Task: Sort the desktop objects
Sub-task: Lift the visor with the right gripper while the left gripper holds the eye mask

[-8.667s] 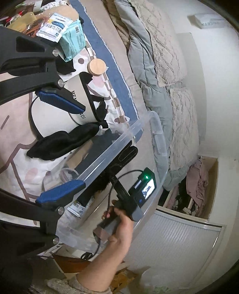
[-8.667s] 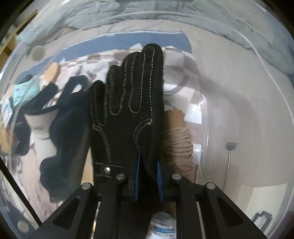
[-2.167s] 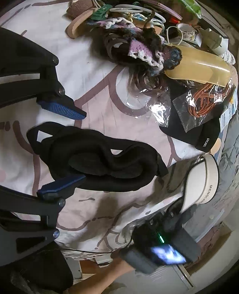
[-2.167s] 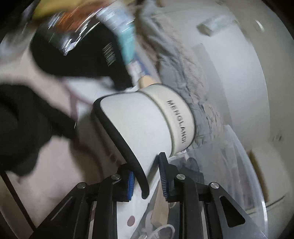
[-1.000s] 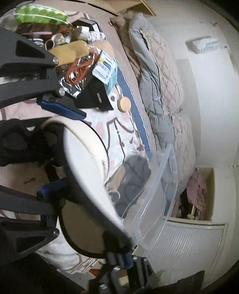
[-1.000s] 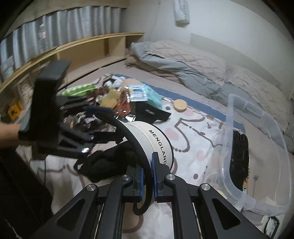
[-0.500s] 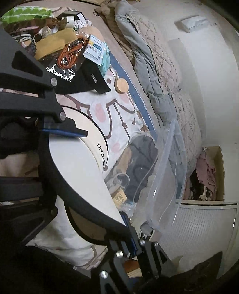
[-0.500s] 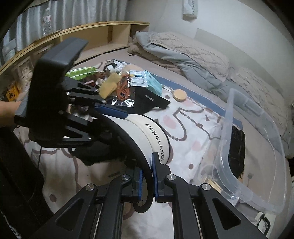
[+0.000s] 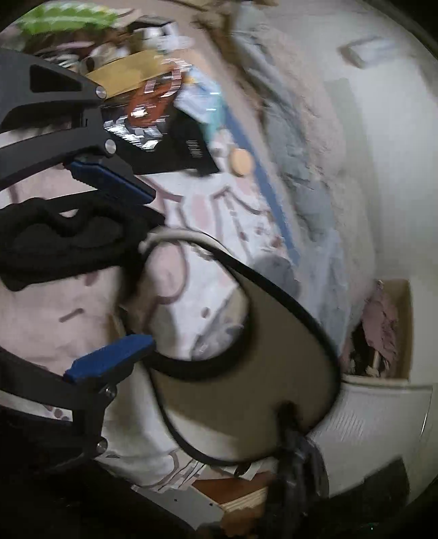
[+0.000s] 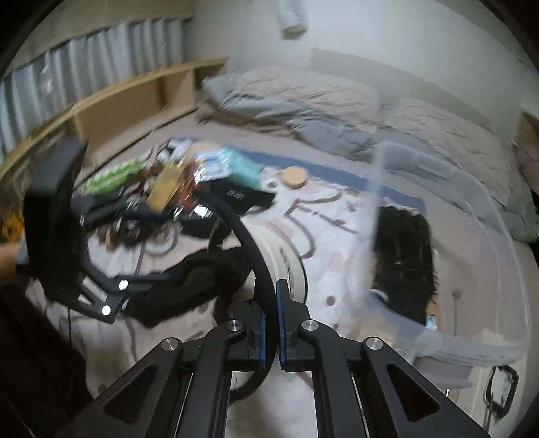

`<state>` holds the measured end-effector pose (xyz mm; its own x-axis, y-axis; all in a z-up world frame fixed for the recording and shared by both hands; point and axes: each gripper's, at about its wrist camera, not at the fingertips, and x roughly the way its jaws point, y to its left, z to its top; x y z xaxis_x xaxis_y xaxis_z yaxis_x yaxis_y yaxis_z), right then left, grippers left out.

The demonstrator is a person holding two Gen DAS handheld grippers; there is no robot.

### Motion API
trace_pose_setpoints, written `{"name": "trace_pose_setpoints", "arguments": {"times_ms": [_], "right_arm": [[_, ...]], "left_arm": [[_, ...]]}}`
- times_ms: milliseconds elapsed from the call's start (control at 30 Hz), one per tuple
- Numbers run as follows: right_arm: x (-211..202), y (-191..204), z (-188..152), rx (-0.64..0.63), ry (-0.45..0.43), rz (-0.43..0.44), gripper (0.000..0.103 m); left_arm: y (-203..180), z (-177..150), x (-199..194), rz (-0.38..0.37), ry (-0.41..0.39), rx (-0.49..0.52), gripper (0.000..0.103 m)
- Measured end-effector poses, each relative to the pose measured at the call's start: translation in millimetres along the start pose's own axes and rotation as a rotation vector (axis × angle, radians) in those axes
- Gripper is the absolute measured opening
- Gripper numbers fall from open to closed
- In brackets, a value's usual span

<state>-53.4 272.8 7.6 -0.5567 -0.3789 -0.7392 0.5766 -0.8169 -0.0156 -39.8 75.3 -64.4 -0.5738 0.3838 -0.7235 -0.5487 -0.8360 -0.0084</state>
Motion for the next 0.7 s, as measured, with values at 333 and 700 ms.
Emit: {"name": "trace_pose_setpoints", "arguments": {"times_ms": [333, 700], "right_arm": [[-26, -14, 6, 0.067, -0.104, -0.063, 0.005], [-6, -5, 2, 0.029, -0.042, -0.062, 0.005]], "left_arm": [[69, -58, 49, -0.030, 0.282, -0.390, 0.080], [92, -90, 91, -0.160, 0.423, -0.644, 0.095]]}}
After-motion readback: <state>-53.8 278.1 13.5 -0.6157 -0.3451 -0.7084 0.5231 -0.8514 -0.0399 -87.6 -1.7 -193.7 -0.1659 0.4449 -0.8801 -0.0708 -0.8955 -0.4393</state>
